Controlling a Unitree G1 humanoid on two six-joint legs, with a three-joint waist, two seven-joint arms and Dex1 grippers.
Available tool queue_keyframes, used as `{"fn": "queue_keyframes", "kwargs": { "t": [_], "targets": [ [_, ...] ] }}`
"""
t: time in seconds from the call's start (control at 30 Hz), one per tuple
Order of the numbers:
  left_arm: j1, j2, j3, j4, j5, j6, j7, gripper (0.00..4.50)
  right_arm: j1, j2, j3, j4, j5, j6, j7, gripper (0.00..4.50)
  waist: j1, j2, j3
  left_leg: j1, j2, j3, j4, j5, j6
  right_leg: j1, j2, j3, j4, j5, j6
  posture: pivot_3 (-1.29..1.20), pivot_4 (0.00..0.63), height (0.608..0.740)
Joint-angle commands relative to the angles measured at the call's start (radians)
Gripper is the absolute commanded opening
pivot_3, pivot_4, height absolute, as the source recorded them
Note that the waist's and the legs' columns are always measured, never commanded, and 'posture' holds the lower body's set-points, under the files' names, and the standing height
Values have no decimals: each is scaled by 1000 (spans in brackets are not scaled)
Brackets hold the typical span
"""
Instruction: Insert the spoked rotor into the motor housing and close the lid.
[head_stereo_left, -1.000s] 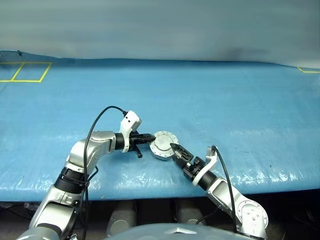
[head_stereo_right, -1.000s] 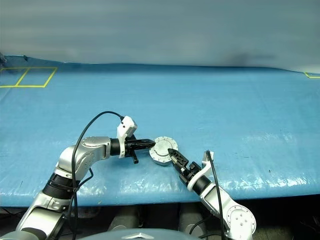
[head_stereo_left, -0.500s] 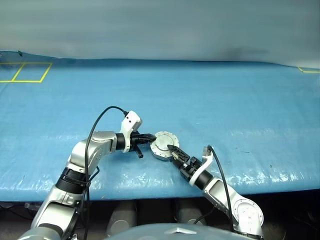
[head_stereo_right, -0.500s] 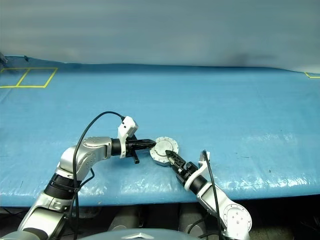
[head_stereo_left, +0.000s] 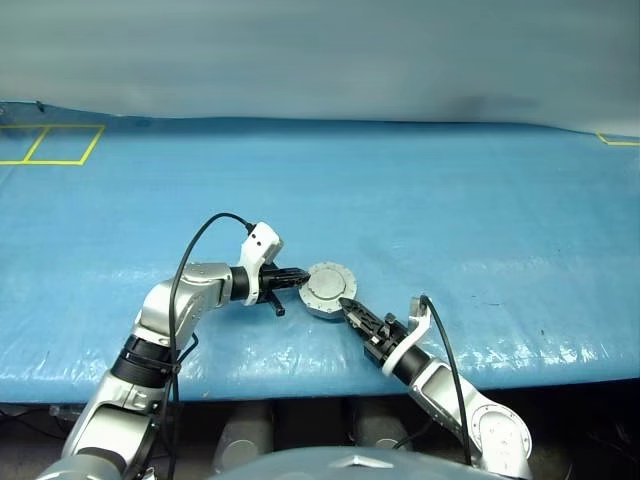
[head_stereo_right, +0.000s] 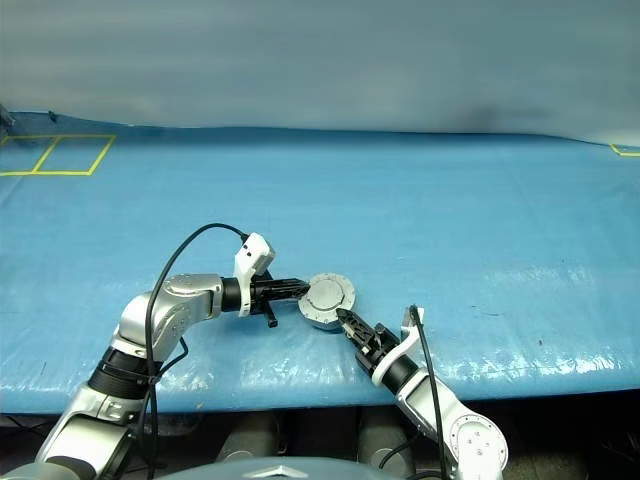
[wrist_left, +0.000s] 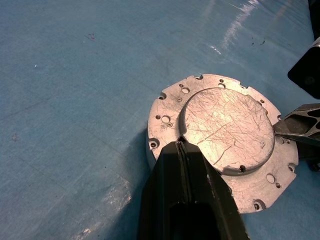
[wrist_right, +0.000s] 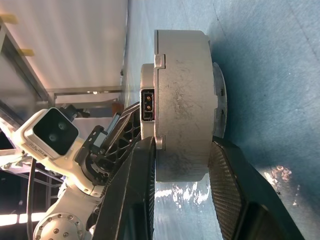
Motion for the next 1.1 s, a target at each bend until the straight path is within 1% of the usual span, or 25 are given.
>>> {"fn": "queue_keyframes", "kwargs": {
  "t": [0.03, 0.17, 0.27, 0.33, 0.4, 0.47, 0.5, 0.63, 0.73, 0.77, 0.8, 0.87, 0.9, 1.0, 1.1],
  "targets": [
    [8, -9, -21, -9, -5, 11, -11, 0, 8, -12, 14, -16, -6, -5, 4, 1161, 0, 0, 0, 0, 0, 0, 0, 0, 0, 0, 0, 0, 0, 0, 0, 0, 150, 740],
    [12, -15, 26, -33, -18, -8, 6, 0, 10, -13, 22, -13, -4, -11, 5, 1161, -1, 0, 0, 0, 0, 0, 0, 0, 0, 0, 0, 0, 0, 0, 0, 0, 150, 740],
    [47, -57, 148, -88, -79, -4, 76, 0, 20, -5, 20, -19, 4, -28, 3, 1161, -4, 0, 0, -1, 0, 0, 0, 0, 0, -1, 0, 0, 0, 0, 0, 0, 150, 740],
    [68, -77, 198, -117, -112, 15, 107, 0, 26, -2, 20, -23, 7, -37, 3, 1161, -6, 0, 1, -2, 3, 0, -1, 0, 0, -2, 0, 0, 0, 0, 0, 0, 150, 740],
    [133, -122, 294, -184, -194, 69, 176, 0, 27, 9, 19, -38, 19, -54, 0, 1161, -8, 1, 1, -2, 3, 0, -1, 0, 0, -2, 0, 0, 0, 0, 0, 0, 150, 740],
    [196, -174, 382, -242, -271, 120, 254, 351, 21, 21, 19, -52, 32, -70, -6, 1161, -11, 1, 1, -1, 4, 1, -3, 0, 0, -2, 0, 0, 0, -1, -1, 0, 150, 740],
    [211, -190, 406, -258, -294, 137, 280, 605, 18, 23, 20, -55, 36, -75, -8, 1161, -10, 1, 1, -1, 6, 1, -3, 0, 1, -2, 0, 0, -1, -1, 0, 0, 150, 740],
    [297, -310, 540, -306, -437, 163, 418, 1925, -37, 36, 33, -66, 60, -86, -18, 1161, -7, 1, 1, -1, 6, 1, -1, 0, 1, -2, 0, -1, 0, -1, 0, 0, 150, 740],
    [346, -398, 593, -324, -521, 153, 511, 2949, -95, 42, 35, -59, 71, -94, -29, 1161, -7, 0, 2, -2, 5, 1, 1, 0, 1, -2, 0, -1, 0, -1, 0, 0, 150, 740],
    [359, -429, 609, -327, -552, 146, 543, 3226, -115, 42, 35, -55, 73, -98, -30, 1161, -7, 0, 2, -2, 5, 1, 1, 0, 1, -2, 0, -1, 0, -1, 0, 0, 150, 740],
    [374, -460, 621, -330, -588, 138, 571, 3650, -139, 44, 33, -50, 75, -103, -32, 1161, -7, 0, 2, -2, 3, 1, 1, 0, 1, -2, 0, 0, 0, -1, 0, 0, 150, 740],
    [399, -498, 625, -338, -628, 126, 605, 4323, -175, 47, 28, -38, 76, -111, -36, 1161, -7, -1, 3, -2, 1, 0, 1, 0, 1, -2, 0, -1, -1, -1, 0, 0, 150, 740],
    [410, -519, 628, -338, -654, 119, 626, 4500, -194, 48, 26, -31, 75, -114, -35, 1161, -7, -1, 3, -2, 0, 0, 0, 0, 1, -2, 0, -1, -1, -1, 0, 0, 150, 740],
    [437, -582, 634, -324, -792, 107, 693, 4500, -252, 50, 22, -11, 68, -121, -35, 1161, -8, -2, 3, -3, 0, -1, -1, 0, 1, -2, 1, -1, -1, -1, -1, 0, 150, 740],
    [456, -601, 609, -298, -937, 102, 763, 4500, -291, 53, 30, 2, 62, -118, -36, 1161, -7, -2, 4, -3, 0, -1, 0, 0, 1, -2, 0, -1, -1, -1, -1, 0, 150, 740]
  ]
}}
